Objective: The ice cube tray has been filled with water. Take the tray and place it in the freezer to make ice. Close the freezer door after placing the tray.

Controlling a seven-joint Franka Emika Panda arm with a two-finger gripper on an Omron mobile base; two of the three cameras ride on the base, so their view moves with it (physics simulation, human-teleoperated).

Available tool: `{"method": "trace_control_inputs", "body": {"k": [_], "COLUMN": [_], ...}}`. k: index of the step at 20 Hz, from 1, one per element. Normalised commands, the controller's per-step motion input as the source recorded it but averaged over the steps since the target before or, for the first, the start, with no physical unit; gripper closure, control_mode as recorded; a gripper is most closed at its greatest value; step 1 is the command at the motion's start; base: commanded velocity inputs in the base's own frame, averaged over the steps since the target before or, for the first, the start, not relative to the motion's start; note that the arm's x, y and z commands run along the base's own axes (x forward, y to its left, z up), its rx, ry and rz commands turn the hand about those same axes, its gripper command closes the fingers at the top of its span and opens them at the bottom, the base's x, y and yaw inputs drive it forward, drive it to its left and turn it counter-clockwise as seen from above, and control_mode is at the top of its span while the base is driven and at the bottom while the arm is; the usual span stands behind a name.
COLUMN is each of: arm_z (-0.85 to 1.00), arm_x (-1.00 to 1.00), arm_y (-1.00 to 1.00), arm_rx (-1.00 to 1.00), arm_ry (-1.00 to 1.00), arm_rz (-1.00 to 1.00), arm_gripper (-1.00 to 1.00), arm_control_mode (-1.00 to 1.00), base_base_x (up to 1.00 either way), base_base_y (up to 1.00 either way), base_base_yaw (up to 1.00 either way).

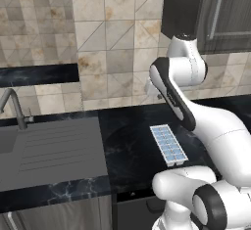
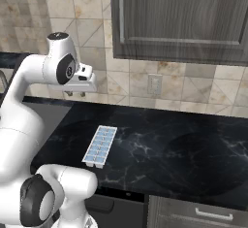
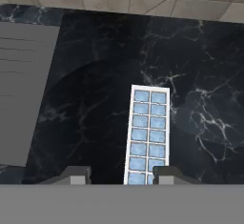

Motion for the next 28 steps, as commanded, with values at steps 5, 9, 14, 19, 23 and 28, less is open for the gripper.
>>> {"method": "trace_control_inputs", "body": {"k": [5,9,14,19,23,28], "arm_z": [-0.02,-0.29,-0.33,-0.24,-0.26,-0.44], "arm_x": [-0.18,-0.28,-0.26,-0.23,-0.05,0.0], "arm_y": [0.01,0.0,0.0,0.0,-0.08,-0.15], "arm_rx": [0.0,0.0,-0.01,-0.09,-0.09,-0.04], "arm_ry": [0.0,-0.01,-0.01,0.02,0.0,0.0], "arm_rz": [0.0,0.0,0.0,0.0,0.0,0.06], "arm_gripper": [-1.0,-1.0,-1.0,-1.0,-1.0,-1.0], "arm_control_mode": [-1.0,-1.0,-1.0,-1.0,-1.0,-1.0], "base_base_x": [0.0,0.0,0.0,0.0,0.0,0.0], "base_base_y": [0.0,0.0,0.0,0.0,0.0,0.0], "base_base_yaw": [0.0,0.0,0.0,0.0,0.0,0.0]}}
